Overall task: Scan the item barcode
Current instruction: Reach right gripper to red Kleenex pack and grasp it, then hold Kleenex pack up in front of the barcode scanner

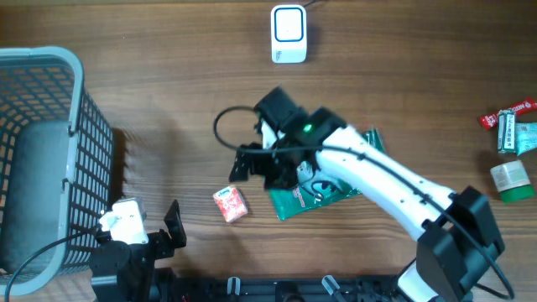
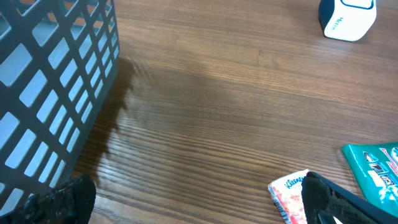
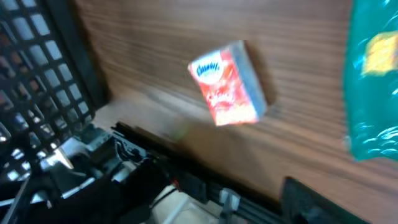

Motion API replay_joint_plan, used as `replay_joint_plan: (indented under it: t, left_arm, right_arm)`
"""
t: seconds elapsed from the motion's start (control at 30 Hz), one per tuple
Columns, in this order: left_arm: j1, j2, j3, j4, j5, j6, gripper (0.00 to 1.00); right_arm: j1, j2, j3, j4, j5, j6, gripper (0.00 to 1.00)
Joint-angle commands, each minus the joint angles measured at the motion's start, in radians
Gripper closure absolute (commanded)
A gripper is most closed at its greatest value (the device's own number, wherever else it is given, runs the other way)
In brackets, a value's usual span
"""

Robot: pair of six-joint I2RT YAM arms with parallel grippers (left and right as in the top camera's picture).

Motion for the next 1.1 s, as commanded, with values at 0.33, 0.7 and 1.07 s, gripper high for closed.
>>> replay_joint_plan:
  t: [0.33,0.7,1.07]
  left_arm:
    - [0.002,-0.007,-0.005,0.003,0.011,-0.005,0.00]
    - [0.002,-0.007,-0.005,0.003,0.011,-0.005,0.00]
    - [0.002,-0.007,-0.005,0.003,0.011,-0.005,0.00]
  right_arm:
    - [0.277,0.065,-0.100,0.107,0.520,0.849,0.24]
    - [0.277,0.262,-0.100,0.211,0.401,0.845,0.58]
    - [0.137,0.124,-0.075,0.290,0.218,0.410,0.96]
